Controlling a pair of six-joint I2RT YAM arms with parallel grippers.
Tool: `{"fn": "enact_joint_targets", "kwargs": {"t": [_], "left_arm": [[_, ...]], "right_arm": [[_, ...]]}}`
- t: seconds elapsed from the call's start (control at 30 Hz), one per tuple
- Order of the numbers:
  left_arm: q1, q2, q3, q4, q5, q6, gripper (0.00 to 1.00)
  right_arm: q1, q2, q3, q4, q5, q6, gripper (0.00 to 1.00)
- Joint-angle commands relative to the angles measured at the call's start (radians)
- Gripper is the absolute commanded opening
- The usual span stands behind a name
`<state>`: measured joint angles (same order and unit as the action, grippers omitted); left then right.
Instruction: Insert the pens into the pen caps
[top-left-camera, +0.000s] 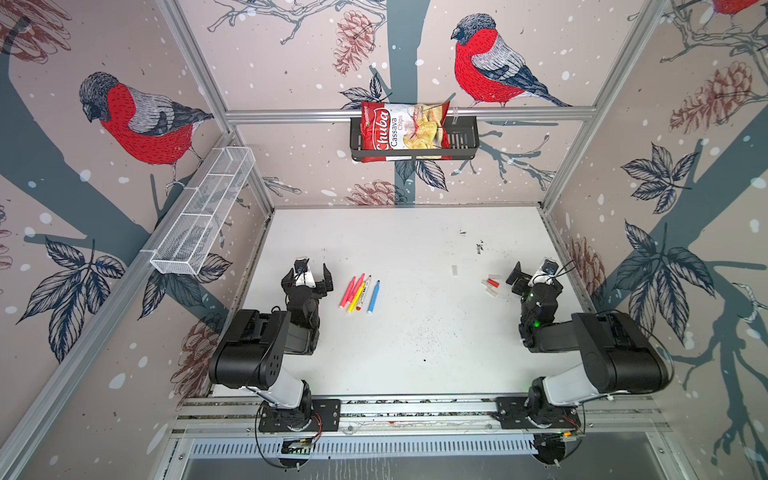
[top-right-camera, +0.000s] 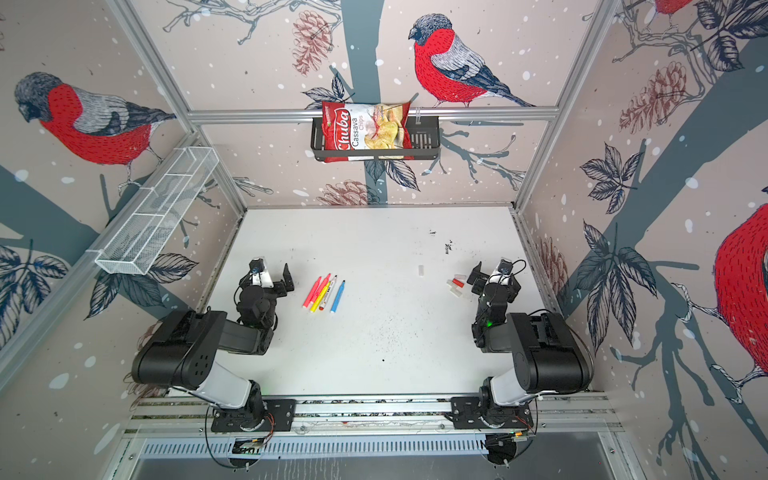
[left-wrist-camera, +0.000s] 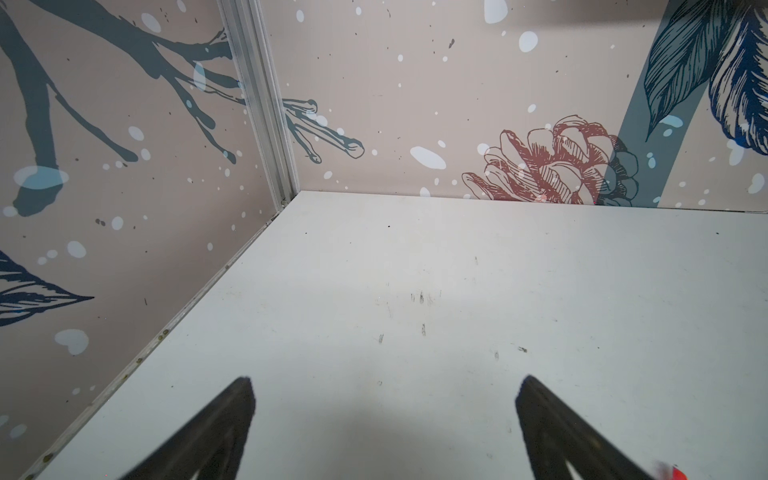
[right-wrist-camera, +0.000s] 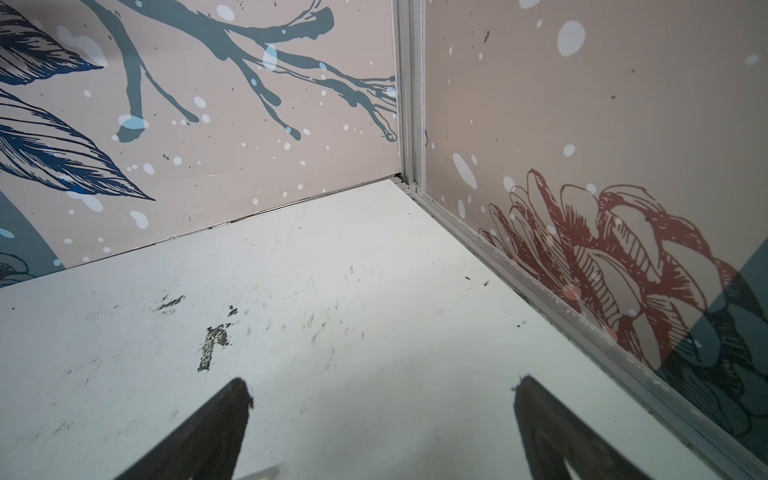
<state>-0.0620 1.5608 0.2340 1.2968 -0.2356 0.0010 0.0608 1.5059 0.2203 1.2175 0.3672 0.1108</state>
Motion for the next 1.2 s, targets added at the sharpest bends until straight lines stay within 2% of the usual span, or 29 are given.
{"fn": "enact_joint_targets", "kwargs": {"t": [0.0,0.27,0.5,0.57,0.6,0.63,0.7,0.8,0.87,0.93,0.97,1.0,1.03,1.17], "left_arm": [[0.001,-0.002,0.002,0.009,0.012,-0.001,0.98],[0.002,-0.002,0.003,0.006,0.012,-0.001,0.98],[0.003,-0.003,0.002,0.002,0.014,-0.001,0.94],[-0.008,-0.013,-0.009,0.028,-0.038,0.002,0.92],[-0.024,-0.047,-0.009,0.004,-0.076,0.006,0.92],[-0.042,-0.086,-0.002,-0.042,-0.109,0.013,0.92],[-0.078,-0.167,0.023,-0.153,-0.158,0.046,0.92],[-0.147,-0.252,0.088,-0.323,-0.272,0.028,0.97],[-0.181,-0.31,0.157,-0.511,-0.289,-0.039,0.97],[-0.197,-0.369,0.224,-0.71,-0.236,-0.127,0.97],[-0.203,-0.396,0.251,-0.8,-0.189,-0.187,0.97],[-0.205,-0.416,0.267,-0.845,-0.135,-0.225,0.97],[-0.213,-0.444,0.278,-0.893,-0.083,-0.269,0.97],[-0.309,-0.495,0.296,-1.003,-0.02,-0.356,0.97]], "right_arm": [[0.001,-0.003,-0.001,0.014,0.001,0.006,0.99],[0.001,-0.002,0.001,0.013,0.001,0.006,1.0],[0.001,-0.006,-0.002,0.015,0.001,0.006,0.99],[0.019,-0.028,-0.016,0.063,0.021,-0.029,0.99],[0.056,-0.081,-0.004,0.009,0.06,-0.062,0.99],[0.085,-0.136,0.028,-0.103,0.088,-0.081,0.99],[0.114,-0.234,0.102,-0.31,0.07,-0.083,0.99],[0.138,-0.342,0.116,-0.387,0.022,-0.074,1.0],[0.126,-0.379,0.12,-0.447,-0.037,0.021,0.99],[0.101,-0.393,0.132,-0.559,0.036,0.289,0.99],[0.055,-0.404,0.163,-0.666,-0.077,0.376,1.0],[0.022,-0.404,0.191,-0.735,-0.194,0.387,0.99],[0.014,-0.405,0.217,-0.795,-0.251,0.397,0.99],[0.052,-0.45,0.248,-0.912,-0.292,0.404,0.99]]}}
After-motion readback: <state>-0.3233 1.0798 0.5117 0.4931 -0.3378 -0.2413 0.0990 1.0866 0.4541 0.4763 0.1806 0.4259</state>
